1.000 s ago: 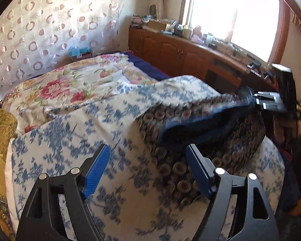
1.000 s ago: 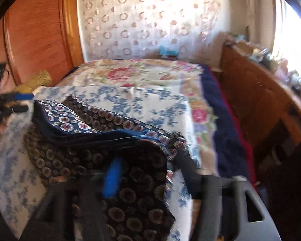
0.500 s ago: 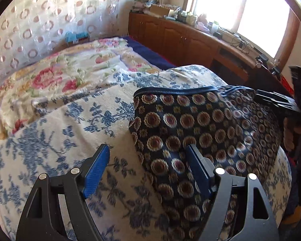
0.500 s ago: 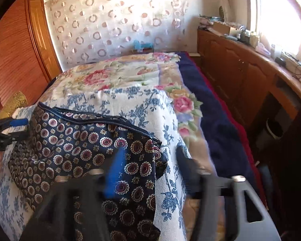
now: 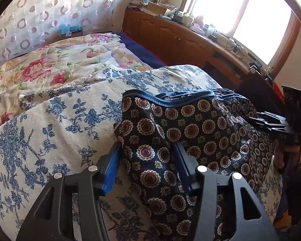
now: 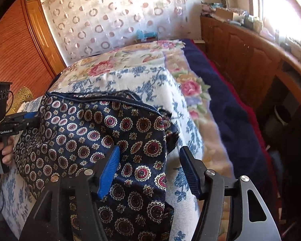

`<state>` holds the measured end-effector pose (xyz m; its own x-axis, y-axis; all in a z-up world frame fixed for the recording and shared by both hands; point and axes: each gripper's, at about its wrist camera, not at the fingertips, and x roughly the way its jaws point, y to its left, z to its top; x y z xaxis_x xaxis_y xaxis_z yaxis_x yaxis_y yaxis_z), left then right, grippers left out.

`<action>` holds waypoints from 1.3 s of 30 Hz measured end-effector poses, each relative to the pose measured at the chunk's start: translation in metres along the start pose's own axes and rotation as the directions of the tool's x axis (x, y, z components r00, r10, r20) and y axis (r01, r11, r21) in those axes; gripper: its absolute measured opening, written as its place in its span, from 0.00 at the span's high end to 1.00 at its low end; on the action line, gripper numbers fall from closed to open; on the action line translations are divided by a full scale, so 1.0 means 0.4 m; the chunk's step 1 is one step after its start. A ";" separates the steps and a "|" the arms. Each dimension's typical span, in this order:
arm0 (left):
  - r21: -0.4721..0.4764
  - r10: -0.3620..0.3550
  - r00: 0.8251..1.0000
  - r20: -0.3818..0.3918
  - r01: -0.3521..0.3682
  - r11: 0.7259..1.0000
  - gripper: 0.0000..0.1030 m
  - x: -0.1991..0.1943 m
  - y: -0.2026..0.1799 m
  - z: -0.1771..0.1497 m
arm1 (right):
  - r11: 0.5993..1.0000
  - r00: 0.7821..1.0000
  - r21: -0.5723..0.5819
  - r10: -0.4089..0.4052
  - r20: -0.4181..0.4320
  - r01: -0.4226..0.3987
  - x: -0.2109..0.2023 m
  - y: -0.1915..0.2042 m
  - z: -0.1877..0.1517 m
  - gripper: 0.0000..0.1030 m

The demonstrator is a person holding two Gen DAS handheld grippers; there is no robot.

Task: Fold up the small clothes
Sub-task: 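Grasp the folded shirt bundle with both grippers and lift it, then carry the folded shirt with both grippers toward the stack beside the wardrobe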

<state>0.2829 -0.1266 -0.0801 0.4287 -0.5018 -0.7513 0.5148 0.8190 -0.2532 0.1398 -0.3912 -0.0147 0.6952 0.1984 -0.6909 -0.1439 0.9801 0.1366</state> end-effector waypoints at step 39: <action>-0.037 0.097 0.984 0.152 -0.093 0.995 0.94 -0.203 0.059 -0.068 | 0.985 0.990 -0.108 0.128 -0.062 -0.134 0.116 0.098 0.075 0.35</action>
<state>0.2402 -0.0591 -0.0415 0.5848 -0.4563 -0.6706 0.4451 0.8717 -0.2050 0.1874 -0.3435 -0.0202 0.6262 0.3215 -0.7103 -0.3110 0.9384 0.1505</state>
